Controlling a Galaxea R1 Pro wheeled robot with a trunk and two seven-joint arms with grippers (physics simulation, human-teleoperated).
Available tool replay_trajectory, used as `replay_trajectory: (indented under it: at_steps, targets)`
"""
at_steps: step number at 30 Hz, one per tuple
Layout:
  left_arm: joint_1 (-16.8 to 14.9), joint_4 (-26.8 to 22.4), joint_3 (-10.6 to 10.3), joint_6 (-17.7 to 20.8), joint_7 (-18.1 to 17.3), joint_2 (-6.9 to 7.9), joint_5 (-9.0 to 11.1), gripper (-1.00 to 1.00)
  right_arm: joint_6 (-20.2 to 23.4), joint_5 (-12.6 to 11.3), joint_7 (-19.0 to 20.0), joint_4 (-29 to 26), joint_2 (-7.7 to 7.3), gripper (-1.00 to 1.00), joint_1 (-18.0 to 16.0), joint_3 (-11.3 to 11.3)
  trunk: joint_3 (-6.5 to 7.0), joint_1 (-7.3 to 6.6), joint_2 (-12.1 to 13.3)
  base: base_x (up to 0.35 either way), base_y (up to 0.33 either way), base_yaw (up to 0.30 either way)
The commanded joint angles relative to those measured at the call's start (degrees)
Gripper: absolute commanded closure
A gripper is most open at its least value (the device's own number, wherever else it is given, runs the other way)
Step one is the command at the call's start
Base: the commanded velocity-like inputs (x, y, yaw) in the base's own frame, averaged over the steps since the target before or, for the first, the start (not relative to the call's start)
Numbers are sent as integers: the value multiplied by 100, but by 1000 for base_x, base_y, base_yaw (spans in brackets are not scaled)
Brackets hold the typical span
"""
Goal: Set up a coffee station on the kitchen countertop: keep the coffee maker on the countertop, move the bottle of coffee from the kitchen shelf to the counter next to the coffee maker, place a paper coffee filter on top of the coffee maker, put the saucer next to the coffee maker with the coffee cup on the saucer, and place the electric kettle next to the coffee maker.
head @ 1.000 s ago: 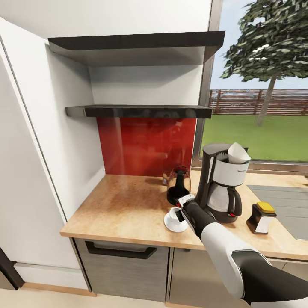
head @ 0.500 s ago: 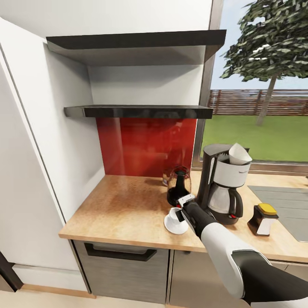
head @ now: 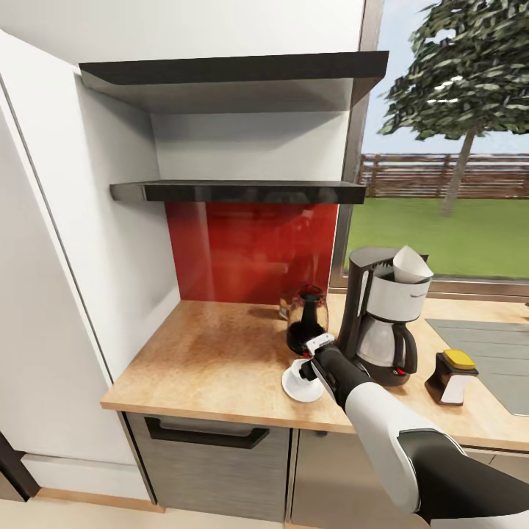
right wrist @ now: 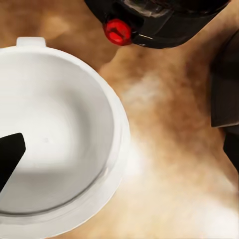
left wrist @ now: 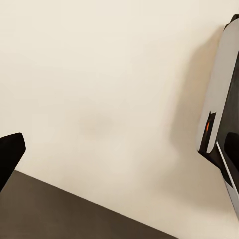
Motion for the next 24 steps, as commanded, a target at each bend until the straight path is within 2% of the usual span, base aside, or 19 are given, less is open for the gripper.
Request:
replay_trajectory:
  at_steps: [1,14,16,21,24]
  targets:
    - [5,-9,8,-12,0,0,36,-100,23,9,-7,-5,3,-100,0,-9,-1,2,-3,0,0,0]
    - [5,-13,-1,-17,-14,0,36,-100,35,9,-10,-61,3,-100,0,-36,-1,2,-3,0,0,0]
    - [5,-16,-5,-19,-26,0,34,-100,38,4,-11,-201,3,-100,0,-38,-1,2,-3,0,0,0]
    - [5,-34,5,-34,-12,-5,-11,-100,52,8,-11,-1149,3,-100,0,-32,-1,2,-3,0,0,0]
    - [5,-50,11,-42,-4,-6,-25,-100,61,8,-6,-1393,3,-100,0,-32,-1,2,-3,0,0,0]
